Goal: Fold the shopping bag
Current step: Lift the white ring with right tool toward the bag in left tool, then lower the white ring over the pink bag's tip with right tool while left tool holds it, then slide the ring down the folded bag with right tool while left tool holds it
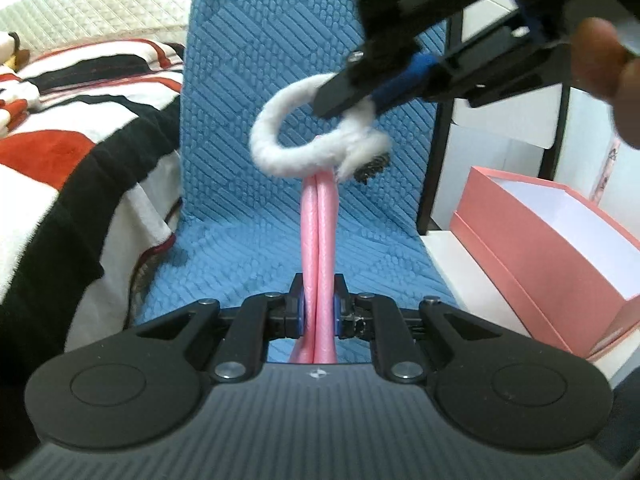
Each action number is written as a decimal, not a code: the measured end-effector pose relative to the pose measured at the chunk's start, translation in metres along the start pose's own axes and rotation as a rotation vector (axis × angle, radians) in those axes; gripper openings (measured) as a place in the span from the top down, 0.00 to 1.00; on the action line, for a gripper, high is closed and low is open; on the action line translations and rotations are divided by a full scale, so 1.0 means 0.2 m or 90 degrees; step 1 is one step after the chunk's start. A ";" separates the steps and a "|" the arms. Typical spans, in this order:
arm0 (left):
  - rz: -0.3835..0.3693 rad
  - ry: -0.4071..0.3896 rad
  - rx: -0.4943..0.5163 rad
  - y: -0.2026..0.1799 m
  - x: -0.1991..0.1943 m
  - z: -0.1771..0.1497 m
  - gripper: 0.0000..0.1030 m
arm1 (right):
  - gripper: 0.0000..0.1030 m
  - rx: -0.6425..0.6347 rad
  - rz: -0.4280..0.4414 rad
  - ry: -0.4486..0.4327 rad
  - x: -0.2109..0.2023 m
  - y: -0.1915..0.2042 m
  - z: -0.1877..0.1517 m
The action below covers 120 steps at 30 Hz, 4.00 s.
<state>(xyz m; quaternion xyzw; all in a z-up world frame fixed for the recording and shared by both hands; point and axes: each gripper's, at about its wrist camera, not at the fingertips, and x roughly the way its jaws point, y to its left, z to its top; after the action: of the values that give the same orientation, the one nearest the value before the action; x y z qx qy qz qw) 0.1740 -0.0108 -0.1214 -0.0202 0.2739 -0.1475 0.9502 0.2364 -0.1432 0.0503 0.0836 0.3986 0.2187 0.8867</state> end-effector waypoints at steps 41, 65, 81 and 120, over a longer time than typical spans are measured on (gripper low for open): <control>0.022 0.002 0.052 -0.03 -0.02 0.00 0.89 | 0.82 0.088 0.001 0.049 0.06 -0.08 0.01; 0.085 -0.031 0.211 -0.17 0.04 -0.08 0.89 | 0.82 0.124 -0.043 0.162 0.20 -0.18 0.02; 0.083 -0.028 0.248 -0.22 0.18 -0.09 0.89 | 0.84 0.142 -0.043 0.180 0.15 -0.24 -0.03; 0.108 -0.037 0.274 -0.26 0.14 -0.11 0.91 | 0.75 0.237 -0.015 0.223 0.27 -0.34 -0.07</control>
<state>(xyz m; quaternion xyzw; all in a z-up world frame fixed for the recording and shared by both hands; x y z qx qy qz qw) 0.1711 -0.0680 -0.1496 0.2021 0.2090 -0.1215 0.9491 0.2792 -0.1804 -0.0168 0.2014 0.5807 0.1425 0.7758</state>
